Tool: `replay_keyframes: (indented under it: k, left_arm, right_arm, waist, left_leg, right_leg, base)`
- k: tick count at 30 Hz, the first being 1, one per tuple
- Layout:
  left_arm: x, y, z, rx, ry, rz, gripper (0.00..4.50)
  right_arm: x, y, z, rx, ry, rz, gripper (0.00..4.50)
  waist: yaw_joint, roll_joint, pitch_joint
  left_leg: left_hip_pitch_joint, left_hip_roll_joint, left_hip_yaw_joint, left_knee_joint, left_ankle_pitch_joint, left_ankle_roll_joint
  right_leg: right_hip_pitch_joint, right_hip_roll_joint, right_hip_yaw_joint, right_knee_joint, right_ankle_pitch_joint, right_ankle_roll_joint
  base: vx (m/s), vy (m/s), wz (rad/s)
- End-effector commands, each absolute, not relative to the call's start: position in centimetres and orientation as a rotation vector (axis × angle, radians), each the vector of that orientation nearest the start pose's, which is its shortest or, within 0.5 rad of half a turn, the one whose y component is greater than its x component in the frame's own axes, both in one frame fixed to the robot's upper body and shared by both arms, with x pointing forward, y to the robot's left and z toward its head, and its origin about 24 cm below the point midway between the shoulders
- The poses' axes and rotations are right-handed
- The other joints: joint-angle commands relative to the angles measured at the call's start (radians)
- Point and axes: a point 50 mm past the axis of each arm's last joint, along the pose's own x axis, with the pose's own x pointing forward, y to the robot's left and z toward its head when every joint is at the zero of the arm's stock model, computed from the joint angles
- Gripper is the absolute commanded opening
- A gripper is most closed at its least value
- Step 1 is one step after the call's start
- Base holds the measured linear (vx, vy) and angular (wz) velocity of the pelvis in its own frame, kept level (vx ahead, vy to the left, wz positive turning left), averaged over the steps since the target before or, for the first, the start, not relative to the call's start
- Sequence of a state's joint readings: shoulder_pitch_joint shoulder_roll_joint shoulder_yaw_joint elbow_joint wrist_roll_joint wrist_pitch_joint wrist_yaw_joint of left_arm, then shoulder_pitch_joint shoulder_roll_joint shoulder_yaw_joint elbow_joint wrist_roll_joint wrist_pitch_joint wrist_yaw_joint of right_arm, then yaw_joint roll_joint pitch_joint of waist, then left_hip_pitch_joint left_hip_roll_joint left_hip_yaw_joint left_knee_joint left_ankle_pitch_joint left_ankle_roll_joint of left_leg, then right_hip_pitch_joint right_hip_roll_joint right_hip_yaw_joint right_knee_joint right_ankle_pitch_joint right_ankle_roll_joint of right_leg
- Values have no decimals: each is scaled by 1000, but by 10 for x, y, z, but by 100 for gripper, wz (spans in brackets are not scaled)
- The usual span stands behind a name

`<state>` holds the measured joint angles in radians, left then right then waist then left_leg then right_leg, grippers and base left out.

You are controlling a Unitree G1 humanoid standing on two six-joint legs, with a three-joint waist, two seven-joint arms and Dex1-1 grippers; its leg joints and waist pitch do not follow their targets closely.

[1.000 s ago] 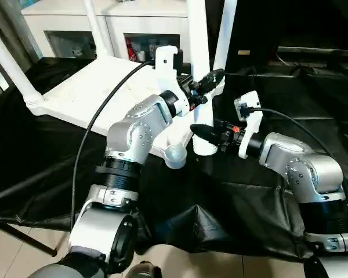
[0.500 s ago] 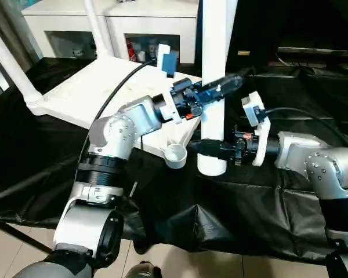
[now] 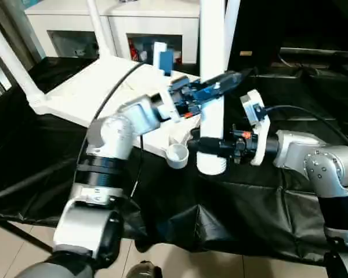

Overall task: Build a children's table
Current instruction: Pick table leg

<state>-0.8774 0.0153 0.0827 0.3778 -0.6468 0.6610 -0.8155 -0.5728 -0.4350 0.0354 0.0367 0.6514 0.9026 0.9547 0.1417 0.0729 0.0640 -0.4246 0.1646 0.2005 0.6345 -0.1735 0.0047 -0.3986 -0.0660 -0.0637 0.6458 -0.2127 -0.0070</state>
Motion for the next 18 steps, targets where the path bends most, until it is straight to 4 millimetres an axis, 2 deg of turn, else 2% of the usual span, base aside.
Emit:
replay_keyframes:
  k: [1,5,11,13,14,15,16,18]
  left_arm:
    - [354,43,200,-484,1,-1133,190]
    - [358,40,196,-428,16,-1001,189]
    - [361,38,195,-419,0,-943,189]
    - [361,38,196,-422,-4,-941,189]
    - [361,38,197,-427,-9,-942,189]
    - [360,38,198,-428,-16,-960,189]
    - [360,38,199,-429,-20,-972,189]
    - [359,38,200,-426,-22,-985,189]
  right_arm:
    - [304,-130,147,234,336,1201,201]
    - [311,-129,146,171,311,1133,199]
    - [315,-126,145,122,290,1098,199]
    - [316,-125,145,117,286,1091,199]
    - [317,-125,145,120,283,1089,255]
    - [317,-126,145,140,282,1092,255]
    - [317,-126,146,154,281,1095,275]
    - [317,-127,146,168,282,1101,275]
  waist:
    - [-3,-26,-89]
    - [-7,-28,-88]
    - [-7,-28,-89]
    - [-7,-28,-87]
    - [-8,-28,-87]
    - [-8,-26,-87]
    - [-8,-25,-88]
    - [-8,-26,-88]
  left_leg:
    - [37,71,-42,-64,-72,38]
    - [35,69,-40,-62,-68,44]
    - [35,68,-40,-61,-61,58]
    - [36,68,-40,-62,-81,53]
    - [36,69,-40,-63,-84,52]
    - [37,69,-41,-63,-87,51]
    - [37,70,-41,-63,-91,48]
    - [38,70,-42,-64,-92,48]
  right_leg:
    - [47,-96,51,-82,-107,-208]
    - [48,-95,51,-82,-86,-210]
    - [47,-93,50,-82,-84,-213]
    - [46,-94,50,-83,-102,-212]
    - [46,-94,50,-84,-106,-211]
    - [46,-94,50,-84,-108,-212]
    - [45,-93,50,-83,-104,-211]
    - [46,-94,50,-84,-103,-212]
  base:
    - [0,0,0]
    - [0,0,0]
    - [0,0,0]
    - [0,0,0]
    - [0,0,0]
    - [0,0,0]
    - [0,0,0]
    - [0,0,0]
